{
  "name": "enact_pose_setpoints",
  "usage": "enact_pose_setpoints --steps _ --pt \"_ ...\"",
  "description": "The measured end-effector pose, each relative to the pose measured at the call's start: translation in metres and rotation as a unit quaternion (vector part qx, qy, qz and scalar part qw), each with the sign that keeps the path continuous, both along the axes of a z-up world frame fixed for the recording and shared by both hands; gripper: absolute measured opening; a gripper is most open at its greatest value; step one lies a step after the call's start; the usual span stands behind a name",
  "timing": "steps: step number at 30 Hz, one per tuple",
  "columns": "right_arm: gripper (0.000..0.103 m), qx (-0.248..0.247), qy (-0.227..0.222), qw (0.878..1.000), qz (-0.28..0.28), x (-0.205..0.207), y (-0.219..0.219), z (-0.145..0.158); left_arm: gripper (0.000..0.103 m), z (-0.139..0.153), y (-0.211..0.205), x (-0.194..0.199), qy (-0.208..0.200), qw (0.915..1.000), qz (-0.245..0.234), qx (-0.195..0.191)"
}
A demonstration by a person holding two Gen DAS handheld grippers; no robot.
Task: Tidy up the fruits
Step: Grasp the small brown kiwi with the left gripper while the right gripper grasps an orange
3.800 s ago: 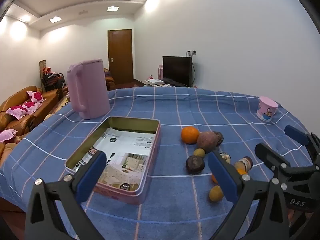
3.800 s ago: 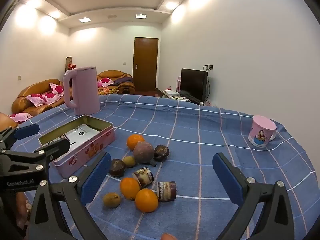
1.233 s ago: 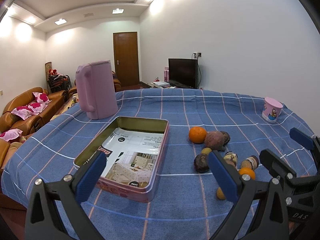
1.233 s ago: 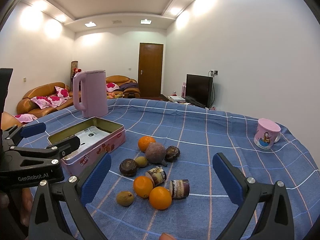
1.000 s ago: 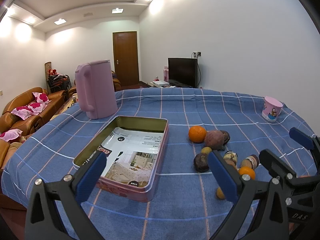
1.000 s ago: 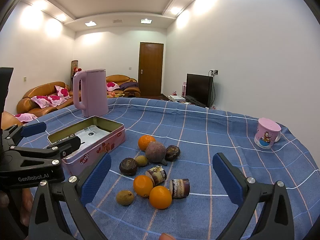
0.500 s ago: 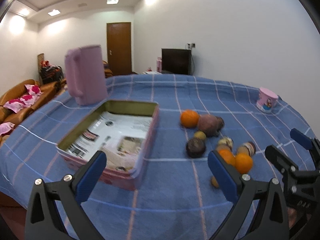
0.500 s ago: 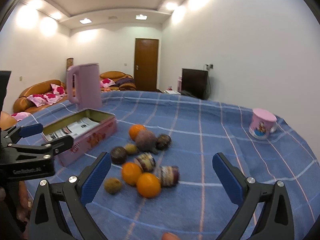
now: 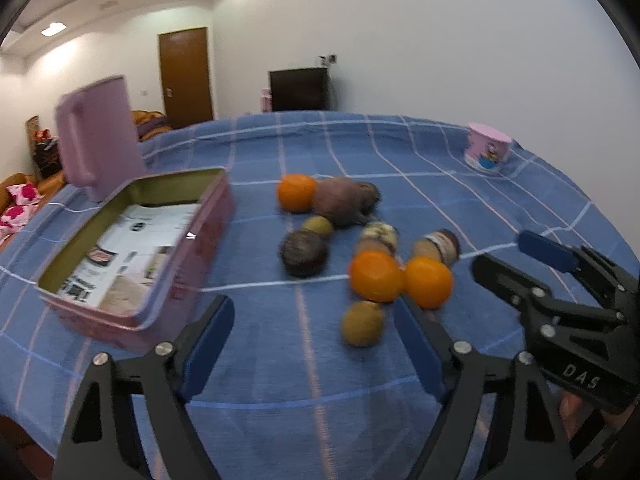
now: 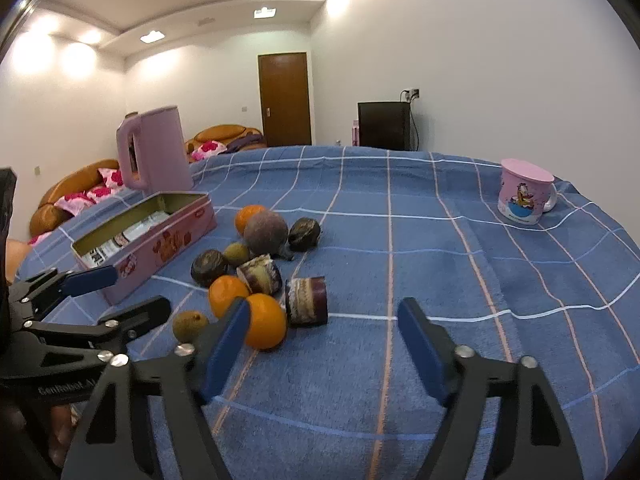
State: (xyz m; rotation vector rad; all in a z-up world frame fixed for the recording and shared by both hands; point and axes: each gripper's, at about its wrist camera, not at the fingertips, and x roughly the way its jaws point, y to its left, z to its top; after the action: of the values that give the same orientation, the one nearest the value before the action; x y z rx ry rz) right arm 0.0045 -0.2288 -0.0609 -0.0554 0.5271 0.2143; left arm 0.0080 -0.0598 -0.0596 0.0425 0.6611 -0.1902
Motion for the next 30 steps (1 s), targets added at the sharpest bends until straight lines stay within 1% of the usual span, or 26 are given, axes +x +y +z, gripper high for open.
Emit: enact_pose_setpoints --steps 1,2,4,6,8,10,11,13,16,19,21,30 --pt "0.064 -0.002 0.002 1.000 0.005 0.000 0.001 0.000 0.071 -0.002 -0.003 0.001 0.006 1.0000 -0.007 0.001" --pt "0.062 -0.008 0.003 1.000 0.008 0.000 0.003 -0.001 0.067 -0.004 -0.006 0.002 0.010 0.9999 -0.013 0.002" --pt "0.062 -0.011 0.007 1.000 0.019 0.000 0.005 -0.002 0.054 -0.007 -0.010 0.004 0.020 0.9995 -0.026 -0.004" --pt "0.060 -0.007 0.010 0.999 0.033 0.001 0.007 -0.003 0.049 -0.010 -0.012 0.007 0.032 0.9990 -0.031 -0.009" --pt "0.058 -0.010 0.010 0.999 0.041 0.001 0.011 -0.003 0.049 -0.013 -0.011 0.012 0.044 0.9984 -0.032 -0.016" --pt "0.051 -0.012 0.013 0.999 0.051 0.002 0.016 -0.003 0.046 -0.015 -0.012 0.013 0.048 0.9980 -0.035 -0.020" --pt "0.050 -0.008 0.015 0.998 0.054 0.003 0.016 -0.003 0.046 -0.016 -0.012 0.015 0.053 0.9977 -0.036 -0.023" --pt "0.046 0.000 0.026 0.998 0.064 0.007 0.017 -0.004 0.037 -0.019 -0.013 0.017 0.058 0.9973 -0.040 -0.023" --pt "0.045 -0.006 0.037 0.997 0.066 0.011 0.022 -0.007 0.032 -0.021 -0.014 0.018 0.055 0.9976 -0.039 -0.015" --pt "0.045 0.002 0.057 0.996 0.072 0.019 0.024 -0.009 0.028 -0.021 -0.013 0.018 0.054 0.9976 -0.039 -0.015" --pt "0.045 -0.006 0.066 0.995 0.070 0.022 0.027 -0.012 0.028 -0.022 -0.011 0.017 0.052 0.9978 -0.038 -0.017" --pt "0.043 -0.017 0.092 0.992 0.081 0.030 0.037 -0.018 0.028 -0.022 -0.003 0.017 0.047 0.9985 -0.023 -0.018"
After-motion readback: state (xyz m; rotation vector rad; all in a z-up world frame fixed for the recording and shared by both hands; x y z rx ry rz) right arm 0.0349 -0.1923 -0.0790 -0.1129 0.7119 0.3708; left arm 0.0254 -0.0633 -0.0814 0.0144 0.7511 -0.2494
